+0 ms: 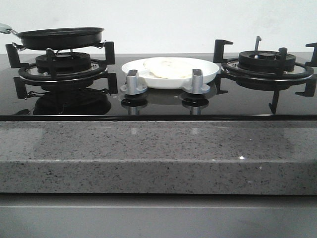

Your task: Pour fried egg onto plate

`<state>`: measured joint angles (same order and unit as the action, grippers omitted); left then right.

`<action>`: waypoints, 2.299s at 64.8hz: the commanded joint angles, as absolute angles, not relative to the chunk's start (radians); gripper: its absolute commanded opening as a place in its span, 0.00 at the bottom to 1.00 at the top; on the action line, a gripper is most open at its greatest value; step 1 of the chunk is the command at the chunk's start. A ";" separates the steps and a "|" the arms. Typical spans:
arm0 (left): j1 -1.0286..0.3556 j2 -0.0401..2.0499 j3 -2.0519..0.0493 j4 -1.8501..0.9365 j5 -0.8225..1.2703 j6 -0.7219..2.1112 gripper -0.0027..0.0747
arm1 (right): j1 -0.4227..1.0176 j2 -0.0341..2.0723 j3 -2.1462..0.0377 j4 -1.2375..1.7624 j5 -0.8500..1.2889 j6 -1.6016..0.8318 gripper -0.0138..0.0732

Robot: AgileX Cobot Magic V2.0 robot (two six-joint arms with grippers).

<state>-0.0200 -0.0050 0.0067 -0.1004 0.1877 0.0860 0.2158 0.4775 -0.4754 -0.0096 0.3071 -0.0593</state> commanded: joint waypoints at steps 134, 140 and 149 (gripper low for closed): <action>-0.028 -0.022 0.011 -0.110 0.099 0.074 0.01 | 0.023 -0.029 0.022 0.019 0.047 -0.061 0.09; -0.028 -0.022 0.011 -0.110 0.099 0.074 0.01 | 0.023 -0.029 0.022 0.019 0.047 -0.061 0.09; -0.028 -0.022 0.011 -0.110 0.099 0.074 0.01 | 0.023 -0.029 0.022 0.019 0.047 -0.061 0.09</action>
<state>-0.0200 -0.0050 0.0067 -0.1004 0.1855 0.0825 0.0301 -0.0102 0.0261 0.0163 0.1226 -0.0593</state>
